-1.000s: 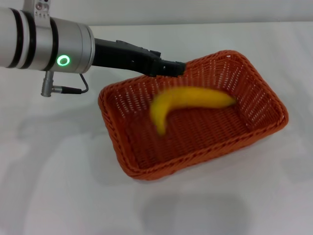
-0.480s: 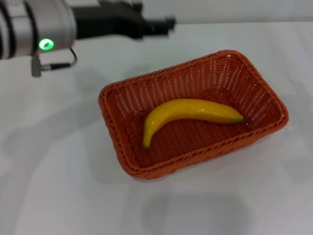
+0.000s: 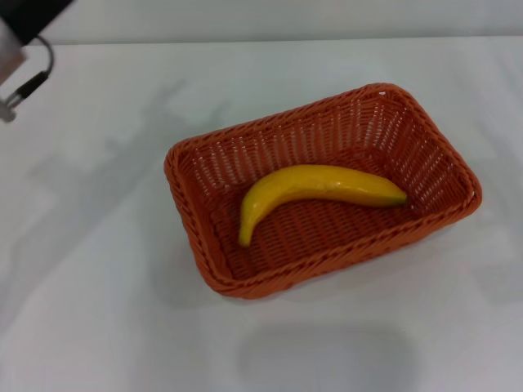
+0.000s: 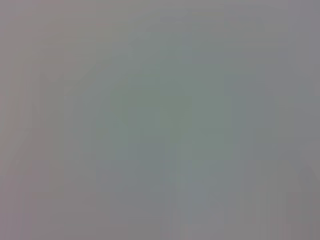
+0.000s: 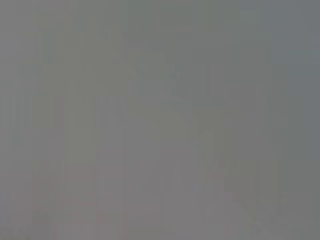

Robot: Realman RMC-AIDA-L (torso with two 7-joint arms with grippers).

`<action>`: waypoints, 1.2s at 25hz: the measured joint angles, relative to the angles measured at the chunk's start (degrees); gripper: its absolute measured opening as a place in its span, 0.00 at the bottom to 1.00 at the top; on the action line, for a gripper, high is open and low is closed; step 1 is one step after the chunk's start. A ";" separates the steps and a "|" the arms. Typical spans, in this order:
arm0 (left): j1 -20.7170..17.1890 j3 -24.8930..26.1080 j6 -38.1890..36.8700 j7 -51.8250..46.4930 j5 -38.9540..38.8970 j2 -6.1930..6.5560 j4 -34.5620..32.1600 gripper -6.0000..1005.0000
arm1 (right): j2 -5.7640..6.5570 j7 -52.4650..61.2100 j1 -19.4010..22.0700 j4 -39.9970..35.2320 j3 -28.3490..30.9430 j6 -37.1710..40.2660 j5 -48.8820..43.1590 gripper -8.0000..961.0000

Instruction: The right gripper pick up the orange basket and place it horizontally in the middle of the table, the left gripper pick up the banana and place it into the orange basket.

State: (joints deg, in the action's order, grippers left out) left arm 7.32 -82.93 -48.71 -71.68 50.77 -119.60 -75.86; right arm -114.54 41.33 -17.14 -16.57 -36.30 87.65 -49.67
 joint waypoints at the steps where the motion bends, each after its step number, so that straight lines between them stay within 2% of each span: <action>1: -0.43 -0.06 -3.91 7.04 -8.61 0.04 4.43 0.88 | 0.01 -0.01 0.00 0.01 -0.01 -0.02 0.00 0.89; 4: -0.06 0.12 -19.96 20.33 -27.53 0.19 18.49 0.88 | 0.04 0.01 0.00 0.07 0.00 -0.08 -0.06 0.89; 7: 2.08 0.91 -32.02 23.46 -36.60 0.37 31.67 0.88 | 0.09 0.17 0.00 0.13 -0.01 -0.19 -0.09 0.89; 10: 3.56 3.33 -37.73 23.85 -40.13 0.36 43.33 0.88 | 0.11 0.22 0.01 0.13 -0.06 -0.63 -0.09 0.89; 13: 3.76 6.04 -38.34 27.91 -42.77 0.13 51.12 0.88 | 0.11 0.24 -0.12 0.14 -0.04 -1.06 -0.09 0.89; 20: 6.80 6.47 -37.48 36.91 -50.73 0.37 62.42 0.88 | 0.28 0.24 -0.52 -0.24 0.00 -3.26 0.28 0.89; 22: 8.18 6.47 -35.55 40.08 -52.12 0.40 64.34 0.88 | 0.33 0.24 -0.62 -0.36 0.00 -3.70 0.30 0.89; 30: 11.01 6.43 -27.90 47.30 -52.60 0.24 65.26 0.88 | 0.29 0.20 -0.43 -0.39 0.53 -3.97 0.36 0.89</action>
State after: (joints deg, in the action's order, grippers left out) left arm 18.34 -76.51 -76.60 -24.38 -1.84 -119.36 -10.60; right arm -114.25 41.53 -17.58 -16.96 -35.77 83.69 -49.31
